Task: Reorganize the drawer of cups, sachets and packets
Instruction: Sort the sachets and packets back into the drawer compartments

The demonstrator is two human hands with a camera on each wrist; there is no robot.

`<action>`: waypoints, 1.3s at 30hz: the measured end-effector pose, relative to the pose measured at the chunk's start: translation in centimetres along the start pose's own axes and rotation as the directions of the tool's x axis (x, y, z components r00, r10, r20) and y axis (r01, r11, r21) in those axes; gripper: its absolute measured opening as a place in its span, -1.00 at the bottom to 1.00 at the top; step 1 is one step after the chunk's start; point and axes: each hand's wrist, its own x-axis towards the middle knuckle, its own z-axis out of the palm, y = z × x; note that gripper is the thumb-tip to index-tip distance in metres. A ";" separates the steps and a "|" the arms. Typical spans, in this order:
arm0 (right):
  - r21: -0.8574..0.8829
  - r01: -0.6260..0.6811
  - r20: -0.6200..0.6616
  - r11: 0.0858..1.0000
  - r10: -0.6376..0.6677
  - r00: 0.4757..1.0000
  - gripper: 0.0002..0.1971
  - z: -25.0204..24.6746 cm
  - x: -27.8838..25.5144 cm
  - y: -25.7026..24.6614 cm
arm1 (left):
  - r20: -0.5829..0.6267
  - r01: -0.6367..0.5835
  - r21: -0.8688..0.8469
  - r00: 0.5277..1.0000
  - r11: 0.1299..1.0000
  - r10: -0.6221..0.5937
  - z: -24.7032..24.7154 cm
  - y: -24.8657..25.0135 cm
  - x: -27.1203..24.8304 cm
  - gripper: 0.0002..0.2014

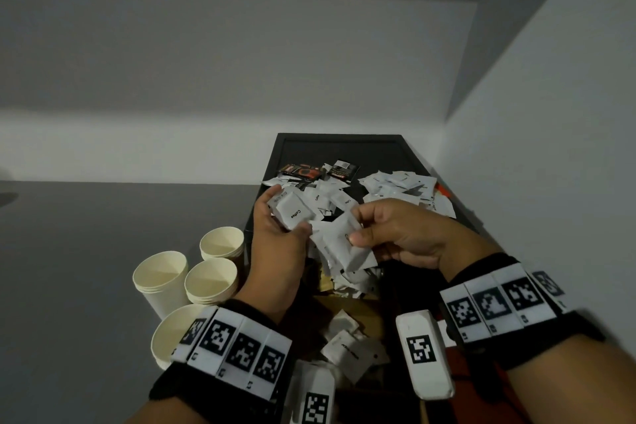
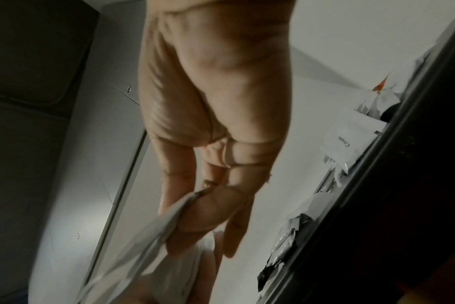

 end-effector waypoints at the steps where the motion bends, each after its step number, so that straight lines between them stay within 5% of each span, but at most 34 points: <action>1: -0.009 -0.003 0.001 1.000 0.003 1.000 -0.82 0.1 0.0 0.0 | -0.003 0.003 -0.008 1.000 1.000 -0.003 0.1 0.1 0.0 -0.40; 7: 0.093 0.054 -0.060 0.994 -0.049 0.997 -0.80 -0.1 0.6 0.0 | 0.089 0.165 -0.138 0.984 0.977 -0.154 -0.3 0.4 0.2 -0.45; 11: -0.012 0.083 -0.094 0.996 -0.084 0.992 -0.79 -0.4 0.9 -0.4 | 0.188 0.255 -0.138 0.955 0.957 -0.228 -0.6 0.7 0.2 -0.44; 14: -0.034 0.101 -0.134 0.994 -0.105 0.985 -0.80 -1.0 1.4 -1.2 | 0.291 0.334 -0.083 0.909 0.939 -0.298 -0.9 1.0 0.2 -0.40; 21: -0.266 0.000 0.057 0.964 0.016 0.998 -0.81 -0.8 3.2 -2.3 | 0.463 0.416 0.205 0.756 0.886 -0.462 -1.8 1.7 0.4 -0.05; 25: -0.315 0.026 0.062 0.949 -0.007 0.998 -0.82 0.1 4.5 -2.8 | 0.428 0.422 0.211 0.771 0.882 -0.472 -2.5 1.2 0.9 -0.03; 28: -0.270 0.079 -0.176 0.960 -0.130 0.976 -0.82 -0.1 6.1 -3.7 | 0.334 0.414 0.131 0.837 0.901 -0.433 -3.1 1.0 1.6 -0.13; 31: -0.132 0.130 -0.430 0.983 -0.175 0.886 -0.81 -1.1 8.4 -4.5 | 0.112 0.423 0.022 0.899 0.906 -0.423 -3.5 1.2 2.3 -0.29; 35: -0.106 0.057 -0.562 0.993 -0.107 0.820 -0.91 -1.4 12.0 -4.3 | -0.040 0.408 0.001 0.912 0.913 -0.407 -4.6 1.0 3.8 -0.56; 39: -0.117 -0.011 -0.567 0.993 -0.058 0.821 -0.70 -1.3 15.3 -3.6 | -0.180 0.410 -0.030 0.895 0.912 -0.408 -4.7 1.5 5.7 -0.74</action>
